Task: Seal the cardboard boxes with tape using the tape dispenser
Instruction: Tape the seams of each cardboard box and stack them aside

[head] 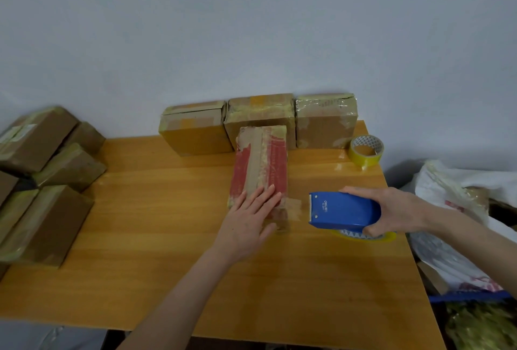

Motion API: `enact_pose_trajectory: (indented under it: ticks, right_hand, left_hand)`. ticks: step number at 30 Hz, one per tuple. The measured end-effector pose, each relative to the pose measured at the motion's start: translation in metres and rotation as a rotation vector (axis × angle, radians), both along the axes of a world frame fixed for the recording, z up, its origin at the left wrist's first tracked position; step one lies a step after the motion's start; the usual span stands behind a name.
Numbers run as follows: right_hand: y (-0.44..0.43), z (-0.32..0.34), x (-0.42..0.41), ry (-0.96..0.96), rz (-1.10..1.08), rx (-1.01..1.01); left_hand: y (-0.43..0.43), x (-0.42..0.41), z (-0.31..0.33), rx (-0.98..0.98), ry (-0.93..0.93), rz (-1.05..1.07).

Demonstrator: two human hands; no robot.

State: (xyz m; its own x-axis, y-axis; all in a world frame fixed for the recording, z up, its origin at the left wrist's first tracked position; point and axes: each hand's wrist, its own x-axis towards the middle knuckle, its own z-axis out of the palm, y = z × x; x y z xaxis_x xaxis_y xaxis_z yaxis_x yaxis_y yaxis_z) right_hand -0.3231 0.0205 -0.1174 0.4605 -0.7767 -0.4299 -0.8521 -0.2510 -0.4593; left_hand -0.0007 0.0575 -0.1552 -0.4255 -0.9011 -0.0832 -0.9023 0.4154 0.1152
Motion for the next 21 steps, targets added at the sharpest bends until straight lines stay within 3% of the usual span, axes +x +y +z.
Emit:
enact_pose_trajectory:
  ticks: [13, 21]
  right_hand:
    - [0.002, -0.001, 0.031, 0.212, 0.056, -0.025]
    - [-0.009, -0.003, 0.057, 0.205, 0.058, 0.056]
  left_hand:
    - [-0.001, 0.0, -0.002, 0.019, 0.034, -0.003]
    - [-0.002, -0.002, -0.001, 0.032, -0.009, -0.003]
